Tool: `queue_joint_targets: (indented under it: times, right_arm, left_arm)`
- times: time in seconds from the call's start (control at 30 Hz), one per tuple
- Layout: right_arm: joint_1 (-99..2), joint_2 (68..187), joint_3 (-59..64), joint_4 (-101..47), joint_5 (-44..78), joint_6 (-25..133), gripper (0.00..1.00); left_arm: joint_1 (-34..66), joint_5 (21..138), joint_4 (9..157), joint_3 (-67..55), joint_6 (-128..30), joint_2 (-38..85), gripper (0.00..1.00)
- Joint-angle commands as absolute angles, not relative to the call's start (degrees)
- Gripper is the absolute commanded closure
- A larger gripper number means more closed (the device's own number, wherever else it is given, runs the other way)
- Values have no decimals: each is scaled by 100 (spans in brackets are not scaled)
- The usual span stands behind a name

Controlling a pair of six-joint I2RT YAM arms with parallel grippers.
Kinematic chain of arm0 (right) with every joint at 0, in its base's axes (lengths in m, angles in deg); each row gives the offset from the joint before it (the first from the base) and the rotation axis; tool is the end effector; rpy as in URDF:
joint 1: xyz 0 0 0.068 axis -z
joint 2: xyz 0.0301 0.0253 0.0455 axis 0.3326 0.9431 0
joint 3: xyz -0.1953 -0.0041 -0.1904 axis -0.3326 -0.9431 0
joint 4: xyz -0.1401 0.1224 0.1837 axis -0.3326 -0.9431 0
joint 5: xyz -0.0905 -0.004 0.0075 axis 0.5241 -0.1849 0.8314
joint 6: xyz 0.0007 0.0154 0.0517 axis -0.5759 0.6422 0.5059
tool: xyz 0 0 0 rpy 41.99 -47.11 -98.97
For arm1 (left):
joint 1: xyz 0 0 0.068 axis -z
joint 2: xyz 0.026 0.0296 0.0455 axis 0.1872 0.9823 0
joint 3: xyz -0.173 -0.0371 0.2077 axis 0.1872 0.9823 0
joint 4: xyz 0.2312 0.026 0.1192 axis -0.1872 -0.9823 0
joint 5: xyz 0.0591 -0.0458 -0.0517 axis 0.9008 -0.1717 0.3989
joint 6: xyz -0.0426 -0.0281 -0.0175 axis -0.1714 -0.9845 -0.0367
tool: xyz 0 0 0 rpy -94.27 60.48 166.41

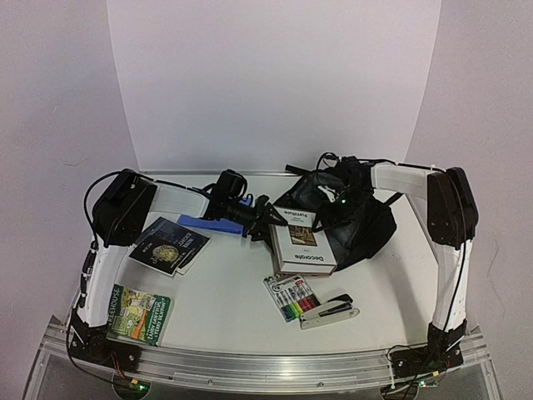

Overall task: Pack the student bag
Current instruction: Pick up the book from the center of the board.

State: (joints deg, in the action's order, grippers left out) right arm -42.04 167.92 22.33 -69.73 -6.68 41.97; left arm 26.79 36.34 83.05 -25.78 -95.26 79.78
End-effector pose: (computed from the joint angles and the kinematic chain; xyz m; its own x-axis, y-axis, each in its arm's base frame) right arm 0.4015 0.1872 0.1864 -0.8118 -0.4248 -0.4006 -0.5779 0.6824 0.4476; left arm 0.3785 -0.3263 0.1425 -0.9953 0.0961 -0.0142 0.0496 0.3766 -0.9250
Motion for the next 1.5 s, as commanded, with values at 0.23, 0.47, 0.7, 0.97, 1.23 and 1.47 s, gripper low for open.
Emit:
queue_joint_targets:
  times: [0.23,0.47,0.7,0.97,1.23,1.47]
  right_arm:
    - [-4266,16756,2420,-6906,-708,4303,46]
    - [-4284,15851,2486,-6684,528,4001,34]
    - [-4709,15795,2289,-6203,2337,3548,31]
    - [-5081,16325,2020,-5850,3374,3422,26]
    - [-5084,16908,1774,-5493,3940,3302,25]
    - [-5078,16921,1745,-5341,4137,3300,62]
  left_arm:
    - [2795,3368,8767,-2732,-9774,8132,63]
    - [2536,3897,8941,-1827,-9772,7123,82]
    - [2516,4067,8738,-1774,-9819,6893,87]
    - [2498,4154,8597,-1654,-9811,6718,88]
    - [2482,4204,8541,-1509,-9765,6626,88]
    - [2480,4166,8512,-1484,-9742,6647,89]
